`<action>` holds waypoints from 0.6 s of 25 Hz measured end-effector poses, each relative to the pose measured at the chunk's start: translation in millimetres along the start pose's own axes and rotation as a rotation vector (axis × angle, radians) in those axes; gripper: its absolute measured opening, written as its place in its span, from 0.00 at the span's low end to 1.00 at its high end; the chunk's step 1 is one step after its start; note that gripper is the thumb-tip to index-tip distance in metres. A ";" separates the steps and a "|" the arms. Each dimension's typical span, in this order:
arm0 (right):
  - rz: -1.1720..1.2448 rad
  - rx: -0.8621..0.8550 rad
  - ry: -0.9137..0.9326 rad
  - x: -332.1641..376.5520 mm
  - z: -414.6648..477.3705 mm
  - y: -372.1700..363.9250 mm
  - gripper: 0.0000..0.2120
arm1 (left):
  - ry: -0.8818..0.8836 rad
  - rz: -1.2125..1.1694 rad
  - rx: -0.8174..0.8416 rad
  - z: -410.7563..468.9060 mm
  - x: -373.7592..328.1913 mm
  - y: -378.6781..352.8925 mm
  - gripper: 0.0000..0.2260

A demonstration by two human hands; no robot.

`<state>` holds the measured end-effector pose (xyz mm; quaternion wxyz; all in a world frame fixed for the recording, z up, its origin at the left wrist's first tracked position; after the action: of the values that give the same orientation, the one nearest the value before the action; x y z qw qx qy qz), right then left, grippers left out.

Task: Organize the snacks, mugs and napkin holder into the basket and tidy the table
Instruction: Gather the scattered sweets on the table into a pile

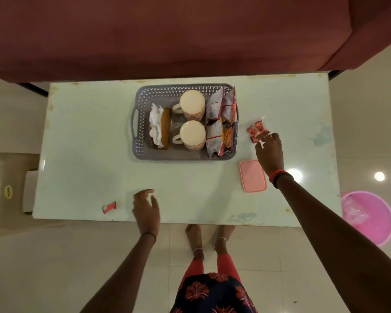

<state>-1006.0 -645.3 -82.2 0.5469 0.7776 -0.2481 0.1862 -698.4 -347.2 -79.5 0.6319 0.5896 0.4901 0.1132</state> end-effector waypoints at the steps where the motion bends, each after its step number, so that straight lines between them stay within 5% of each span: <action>1: 0.010 -0.012 0.000 0.8 -2.1 -2.1 0.11 | 0.131 0.013 -0.050 7.0 33.1 14.1 0.12; 5: 0.034 -0.043 0.035 6.6 -7.0 -12.3 0.11 | 0.527 0.034 -0.038 22.4 126.9 40.0 0.20; 9: 0.029 -0.080 0.055 8.4 -4.2 -17.8 0.11 | 0.486 0.069 0.108 42.8 156.1 30.5 0.21; 15: 0.018 -0.108 0.015 7.1 2.5 -18.1 0.11 | 0.283 0.108 0.096 61.6 156.0 29.2 0.10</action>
<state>-989.6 -643.9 -92.8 0.5884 0.7431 -0.2606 0.1834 -562.3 -265.6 -141.2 0.5207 0.6228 0.5467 0.2055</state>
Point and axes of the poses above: each hand's wrist, its own z-axis towards the middle knuckle, its own y-axis out of the back of the hand, x = y × z, the point moved 9 cm from there along z, towards the middle knuckle, and after that the axes turned 5 degrees about -y, right-handed, at the moved point
